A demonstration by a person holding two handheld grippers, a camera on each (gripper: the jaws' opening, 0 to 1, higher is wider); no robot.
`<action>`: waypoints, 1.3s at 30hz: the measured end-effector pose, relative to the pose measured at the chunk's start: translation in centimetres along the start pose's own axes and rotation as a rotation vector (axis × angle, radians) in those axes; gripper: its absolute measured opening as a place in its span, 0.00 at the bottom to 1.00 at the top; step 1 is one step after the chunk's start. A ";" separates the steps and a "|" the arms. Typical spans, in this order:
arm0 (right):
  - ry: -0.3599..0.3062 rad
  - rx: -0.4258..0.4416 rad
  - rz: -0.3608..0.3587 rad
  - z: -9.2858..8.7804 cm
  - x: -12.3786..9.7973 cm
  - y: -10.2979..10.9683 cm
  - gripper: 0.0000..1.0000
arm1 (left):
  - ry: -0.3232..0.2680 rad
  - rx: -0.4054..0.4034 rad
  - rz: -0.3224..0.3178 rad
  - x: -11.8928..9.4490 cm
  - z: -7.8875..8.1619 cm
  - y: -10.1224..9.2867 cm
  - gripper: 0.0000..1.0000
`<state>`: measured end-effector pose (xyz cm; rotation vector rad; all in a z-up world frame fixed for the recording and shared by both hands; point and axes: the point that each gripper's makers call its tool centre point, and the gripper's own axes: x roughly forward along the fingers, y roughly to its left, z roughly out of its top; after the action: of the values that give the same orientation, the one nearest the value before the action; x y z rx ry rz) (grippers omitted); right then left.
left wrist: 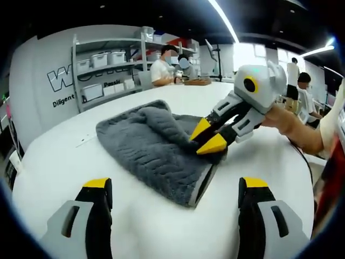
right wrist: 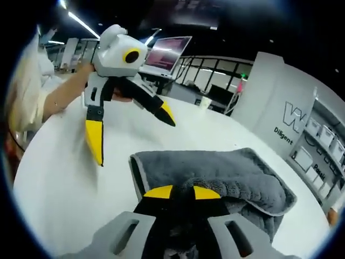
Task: Open the folded towel by lifting each exposed corner and separating the folded layers until the towel lies flat within the target outline without major curled edges
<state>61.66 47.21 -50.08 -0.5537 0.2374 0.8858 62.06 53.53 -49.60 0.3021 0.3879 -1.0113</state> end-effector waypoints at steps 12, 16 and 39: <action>-0.057 0.140 -0.093 0.2 -3.4 -4.5 0.72 | -0.007 0.002 -0.004 -0.1 0.2 -0.1 0.95; 0.017 0.192 -0.117 -2.0 -4.6 -5.8 0.95 | -0.008 0.002 -0.004 -0.1 0.2 0.0 0.95; 0.157 0.237 -0.121 -5.8 -7.7 -6.6 0.99 | -0.205 0.109 -0.089 1.2 4.3 -4.5 0.69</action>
<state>62.24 35.60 -49.39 -0.4117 0.4409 0.6860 59.50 48.63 -46.61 0.2782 0.1618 -1.1420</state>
